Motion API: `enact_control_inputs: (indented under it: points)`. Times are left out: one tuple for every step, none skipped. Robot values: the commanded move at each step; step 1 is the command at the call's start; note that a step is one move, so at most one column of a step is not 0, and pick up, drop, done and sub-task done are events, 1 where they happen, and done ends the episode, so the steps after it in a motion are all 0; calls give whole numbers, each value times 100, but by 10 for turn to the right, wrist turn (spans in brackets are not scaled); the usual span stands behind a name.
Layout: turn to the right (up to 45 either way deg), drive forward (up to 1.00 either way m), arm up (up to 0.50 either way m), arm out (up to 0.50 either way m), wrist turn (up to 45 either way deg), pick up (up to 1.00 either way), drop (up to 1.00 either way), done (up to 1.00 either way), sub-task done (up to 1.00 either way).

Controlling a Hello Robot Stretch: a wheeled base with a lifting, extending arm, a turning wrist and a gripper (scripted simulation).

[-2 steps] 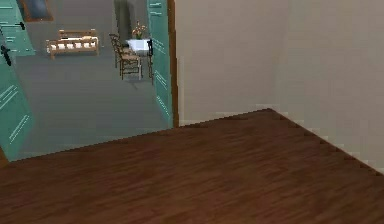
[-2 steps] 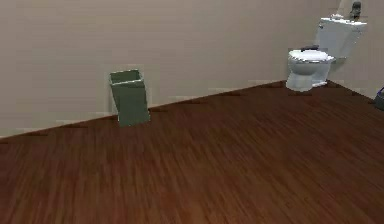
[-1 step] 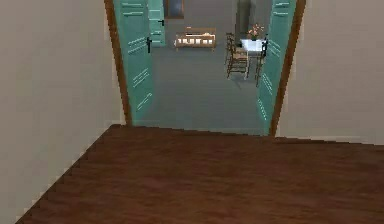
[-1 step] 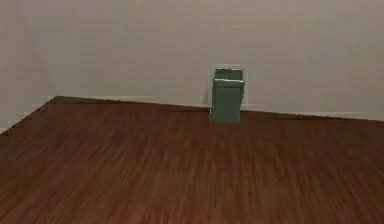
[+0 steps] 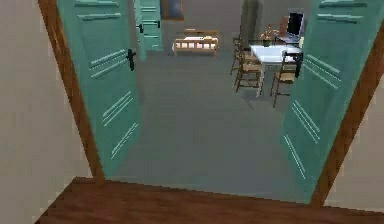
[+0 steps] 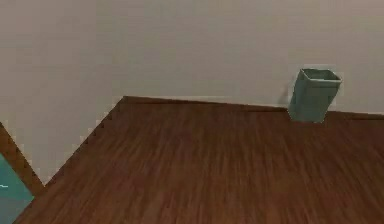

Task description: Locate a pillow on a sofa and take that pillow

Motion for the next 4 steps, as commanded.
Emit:
enact_control_inputs:
  points:
    - [0, 100, 0, 0, 0, 0, 0, 0, 0]
    - [0, 100, 0, 0, 0, 0, 0, 0, 0]
    - [0, 45, 0, 0, 0, 0, 0, 0, 0]
    - [-120, 0, 0, 0, 0, 0, 0, 0, 0]
